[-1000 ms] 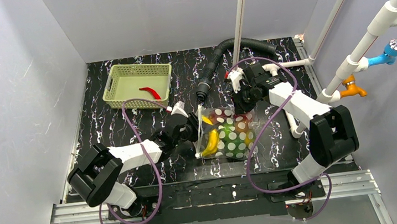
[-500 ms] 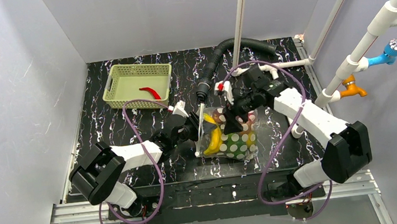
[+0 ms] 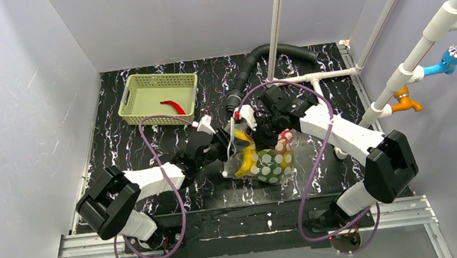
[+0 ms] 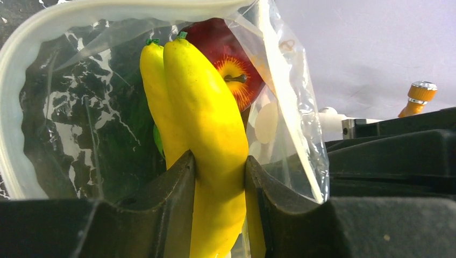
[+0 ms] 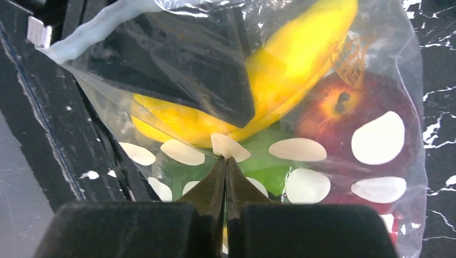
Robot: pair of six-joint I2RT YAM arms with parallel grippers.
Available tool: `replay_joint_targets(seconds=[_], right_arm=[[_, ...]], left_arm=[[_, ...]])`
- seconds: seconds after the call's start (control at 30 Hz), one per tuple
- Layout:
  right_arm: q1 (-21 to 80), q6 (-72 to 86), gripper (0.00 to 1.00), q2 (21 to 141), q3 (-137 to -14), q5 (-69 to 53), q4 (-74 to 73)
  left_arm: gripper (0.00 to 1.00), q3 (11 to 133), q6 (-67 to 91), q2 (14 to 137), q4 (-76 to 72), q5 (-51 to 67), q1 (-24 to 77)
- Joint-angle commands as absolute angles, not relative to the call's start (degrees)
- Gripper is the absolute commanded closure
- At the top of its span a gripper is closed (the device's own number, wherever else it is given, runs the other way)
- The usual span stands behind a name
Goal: Open the zip-top bag and remove the fake food
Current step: Pick up the fake fruit from the zipper food storage bag.
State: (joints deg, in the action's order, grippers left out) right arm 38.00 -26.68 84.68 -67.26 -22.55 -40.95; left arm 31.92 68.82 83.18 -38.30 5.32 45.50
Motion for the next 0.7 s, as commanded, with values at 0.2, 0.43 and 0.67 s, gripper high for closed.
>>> replay_joint_targets(seconds=[0.2,0.43,0.67], right_arm=[[38.1,-30.4,0.99,79.5,-75.8,-33.9,-48.9],[36.9,-31.7,0.99,77.8,-73.6,-33.9,-48.0],[37.4,-47.9,0.08,82.1,-85.1,-37.9,-59.9]], left_arm=[[1.00,30.9,67.6,78.0,-38.7,4.7,45.4],[1.00,28.7,66.4,71.9,-35.2,2.0,45.3],[1.00,30.5,61.2,71.1,-33.2,4.8,45.1]])
